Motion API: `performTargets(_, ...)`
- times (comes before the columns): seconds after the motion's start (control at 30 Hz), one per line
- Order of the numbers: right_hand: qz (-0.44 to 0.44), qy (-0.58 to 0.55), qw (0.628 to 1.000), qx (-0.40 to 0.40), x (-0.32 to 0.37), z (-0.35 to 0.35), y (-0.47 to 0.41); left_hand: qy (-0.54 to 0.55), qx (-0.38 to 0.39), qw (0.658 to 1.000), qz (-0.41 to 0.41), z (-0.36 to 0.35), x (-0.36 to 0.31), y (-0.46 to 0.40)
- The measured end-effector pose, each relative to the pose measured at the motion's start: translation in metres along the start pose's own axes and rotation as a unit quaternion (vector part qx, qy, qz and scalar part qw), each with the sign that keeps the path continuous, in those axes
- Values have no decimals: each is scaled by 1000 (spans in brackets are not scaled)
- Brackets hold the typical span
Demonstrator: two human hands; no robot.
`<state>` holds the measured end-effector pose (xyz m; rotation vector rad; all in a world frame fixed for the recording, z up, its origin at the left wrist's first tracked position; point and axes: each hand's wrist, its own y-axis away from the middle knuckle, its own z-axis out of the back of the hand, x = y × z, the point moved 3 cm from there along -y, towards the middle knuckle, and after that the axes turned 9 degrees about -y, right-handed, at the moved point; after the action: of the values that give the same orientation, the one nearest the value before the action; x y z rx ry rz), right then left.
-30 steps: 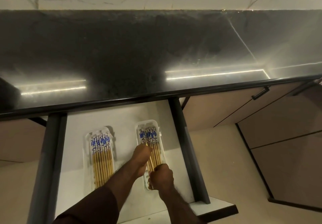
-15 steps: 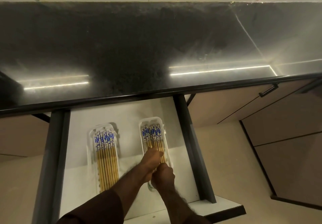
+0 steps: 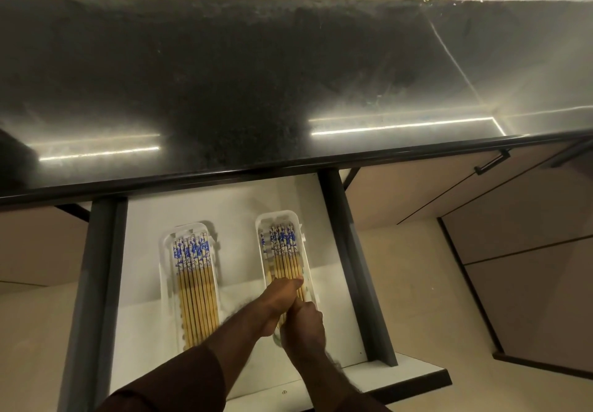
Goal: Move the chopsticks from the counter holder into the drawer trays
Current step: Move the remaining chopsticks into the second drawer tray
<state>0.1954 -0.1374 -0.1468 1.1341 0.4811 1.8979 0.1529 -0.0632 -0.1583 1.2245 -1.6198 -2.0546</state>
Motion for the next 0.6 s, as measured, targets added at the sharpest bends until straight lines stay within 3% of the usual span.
performTargets(0.13, -26, -25, 999, 6, -4, -4, 1, 3, 1, 1000, 4, 0, 2, 0)
performTargets(0.33, -54, -156, 986, -6, -11, -21, -3, 13, -6, 1000, -6, 2, 3, 3)
performTargets(0.5, 27, -76, 995, -55, -5, -16, 4, 24, -12, 1000, -10, 3, 6, 1)
performTargets(0.6, 22, 9, 1000, -8, -19, -32, -9, 25, -6, 1000, -16, 3, 3, 4)
